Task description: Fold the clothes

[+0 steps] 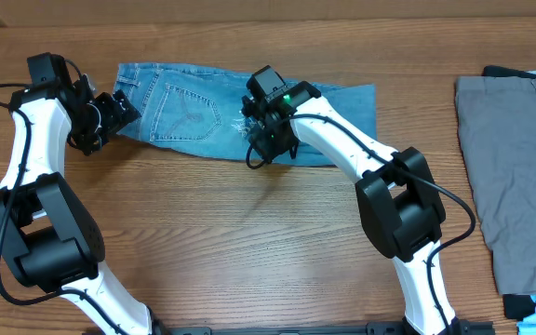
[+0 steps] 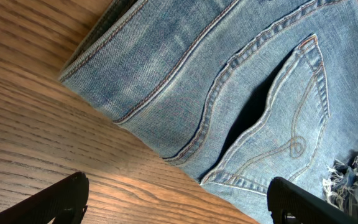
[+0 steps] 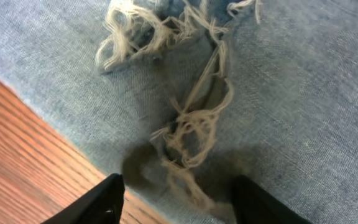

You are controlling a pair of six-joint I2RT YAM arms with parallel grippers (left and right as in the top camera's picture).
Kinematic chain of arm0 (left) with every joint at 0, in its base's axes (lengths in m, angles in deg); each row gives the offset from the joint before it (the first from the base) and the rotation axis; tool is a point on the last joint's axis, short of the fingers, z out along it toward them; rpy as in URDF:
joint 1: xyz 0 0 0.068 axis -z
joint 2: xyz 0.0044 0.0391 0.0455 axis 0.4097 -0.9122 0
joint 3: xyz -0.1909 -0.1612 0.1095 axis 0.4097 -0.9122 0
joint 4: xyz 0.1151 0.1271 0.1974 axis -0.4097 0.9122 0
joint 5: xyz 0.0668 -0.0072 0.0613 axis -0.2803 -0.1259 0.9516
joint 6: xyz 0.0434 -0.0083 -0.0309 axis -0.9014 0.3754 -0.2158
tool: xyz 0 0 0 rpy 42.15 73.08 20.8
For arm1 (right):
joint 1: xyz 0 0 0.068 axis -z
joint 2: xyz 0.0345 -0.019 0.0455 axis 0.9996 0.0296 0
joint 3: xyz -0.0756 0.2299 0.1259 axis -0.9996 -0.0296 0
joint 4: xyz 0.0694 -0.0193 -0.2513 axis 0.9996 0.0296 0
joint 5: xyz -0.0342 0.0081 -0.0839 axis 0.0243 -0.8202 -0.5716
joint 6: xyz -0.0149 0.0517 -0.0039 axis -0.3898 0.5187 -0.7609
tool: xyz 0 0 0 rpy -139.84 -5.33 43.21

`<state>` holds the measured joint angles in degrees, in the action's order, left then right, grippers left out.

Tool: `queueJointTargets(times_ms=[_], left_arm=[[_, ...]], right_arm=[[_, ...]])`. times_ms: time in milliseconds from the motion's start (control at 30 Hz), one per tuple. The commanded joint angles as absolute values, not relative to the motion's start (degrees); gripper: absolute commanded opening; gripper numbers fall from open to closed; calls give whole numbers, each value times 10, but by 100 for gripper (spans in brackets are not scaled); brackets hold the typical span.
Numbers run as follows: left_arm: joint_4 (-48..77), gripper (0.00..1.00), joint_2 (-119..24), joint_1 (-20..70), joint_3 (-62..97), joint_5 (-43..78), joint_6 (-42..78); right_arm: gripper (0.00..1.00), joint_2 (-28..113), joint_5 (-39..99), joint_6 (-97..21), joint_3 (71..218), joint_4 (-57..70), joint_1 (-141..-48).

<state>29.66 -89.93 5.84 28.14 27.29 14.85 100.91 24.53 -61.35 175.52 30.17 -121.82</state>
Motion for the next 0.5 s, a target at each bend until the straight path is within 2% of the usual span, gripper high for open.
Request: queueJointTargets(times_ms=[0,300,433,467], left_arm=[[296,94,-887,58,287,265,136],[297,95,-887,58,287,265,136],[297,95,-887,58,287,265,136],[297,95,-887,58,287,265,136]], right_arm=[[52,997,234,-606,1745,281,-1218],[47,997,229,-604,1725,249,-1217],[36,997,229,-603,1723,242,-1217],[30,997,223,-590,1723,238,-1217]])
